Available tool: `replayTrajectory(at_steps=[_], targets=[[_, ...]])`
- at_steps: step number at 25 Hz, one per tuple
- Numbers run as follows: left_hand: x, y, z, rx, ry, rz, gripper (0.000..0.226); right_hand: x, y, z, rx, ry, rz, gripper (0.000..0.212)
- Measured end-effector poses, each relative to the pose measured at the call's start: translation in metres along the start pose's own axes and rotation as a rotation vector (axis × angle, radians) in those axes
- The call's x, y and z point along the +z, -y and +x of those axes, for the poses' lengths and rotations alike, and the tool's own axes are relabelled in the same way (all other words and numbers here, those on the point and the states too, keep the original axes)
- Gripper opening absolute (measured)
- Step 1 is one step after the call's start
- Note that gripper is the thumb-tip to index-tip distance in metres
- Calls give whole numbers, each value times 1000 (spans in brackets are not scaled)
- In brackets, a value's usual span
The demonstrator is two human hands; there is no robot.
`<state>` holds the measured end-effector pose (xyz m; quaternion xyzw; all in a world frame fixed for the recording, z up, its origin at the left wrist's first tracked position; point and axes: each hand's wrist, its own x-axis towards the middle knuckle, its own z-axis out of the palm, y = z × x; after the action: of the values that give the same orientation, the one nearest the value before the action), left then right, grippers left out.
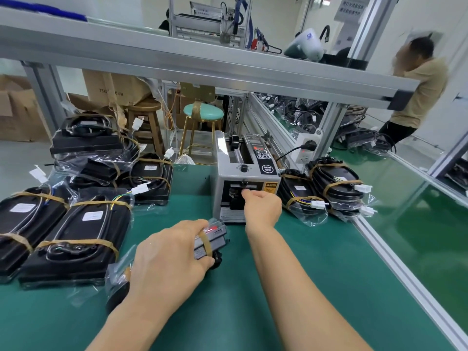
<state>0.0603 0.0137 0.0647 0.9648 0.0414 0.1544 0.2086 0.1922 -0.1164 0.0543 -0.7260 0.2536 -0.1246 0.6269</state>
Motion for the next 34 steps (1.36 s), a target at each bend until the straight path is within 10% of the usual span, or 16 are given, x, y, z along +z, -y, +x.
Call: replayTrajectory(at_steps=[10,34], targets=[[1,-1,-2,5,-52,-39,60,-64,-13,-63,-30,653,253,11],[2,-3,-4,54,-80,-51,51,-42,-32,-95,-396,307,23,12]])
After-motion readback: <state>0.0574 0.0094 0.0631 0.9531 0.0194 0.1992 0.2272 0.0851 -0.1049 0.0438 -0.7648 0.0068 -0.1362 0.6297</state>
